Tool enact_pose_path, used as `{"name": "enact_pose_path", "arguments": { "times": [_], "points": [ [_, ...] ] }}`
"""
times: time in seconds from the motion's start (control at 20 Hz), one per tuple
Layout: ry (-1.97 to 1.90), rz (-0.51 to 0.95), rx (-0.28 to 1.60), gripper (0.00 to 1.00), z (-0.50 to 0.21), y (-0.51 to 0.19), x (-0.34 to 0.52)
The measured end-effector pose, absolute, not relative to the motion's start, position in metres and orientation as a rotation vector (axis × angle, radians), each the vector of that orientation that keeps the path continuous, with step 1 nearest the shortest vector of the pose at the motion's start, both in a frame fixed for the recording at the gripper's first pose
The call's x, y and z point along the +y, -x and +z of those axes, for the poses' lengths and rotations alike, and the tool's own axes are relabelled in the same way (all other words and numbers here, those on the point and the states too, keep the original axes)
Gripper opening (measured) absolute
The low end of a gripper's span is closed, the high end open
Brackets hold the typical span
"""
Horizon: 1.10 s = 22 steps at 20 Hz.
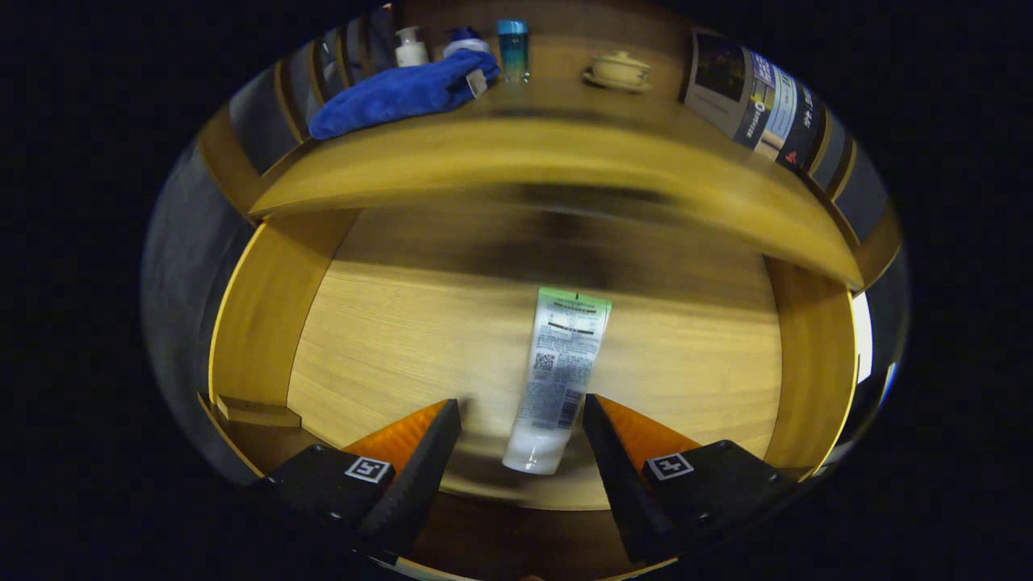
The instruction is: Pull open the drawer, take out the items inside it, and place them on the countertop above the cabinet.
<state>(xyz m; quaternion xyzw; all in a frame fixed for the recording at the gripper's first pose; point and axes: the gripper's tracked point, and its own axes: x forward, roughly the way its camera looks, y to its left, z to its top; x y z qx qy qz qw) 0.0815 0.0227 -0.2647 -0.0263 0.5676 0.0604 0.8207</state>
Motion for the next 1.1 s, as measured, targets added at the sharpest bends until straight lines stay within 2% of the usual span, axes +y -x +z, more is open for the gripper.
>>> {"name": "enact_pose_path", "arguments": {
  "times": [0.25, 0.4, 0.75, 0.9, 1.1],
  "points": [
    [0.022, 0.121, 1.273, 0.97, -0.281, -0.073, 0.023],
    [0.033, 0.11, 1.281, 0.88, -0.281, -0.072, 0.019],
    [0.034, 0.129, 1.188, 0.45, -0.274, -0.076, 0.009],
    [0.008, 0.191, 1.14, 0.46, -0.271, -0.077, 0.006],
    [0.039, 0.273, 0.978, 0.45, -0.254, -0.077, 0.001]
  ]
}}
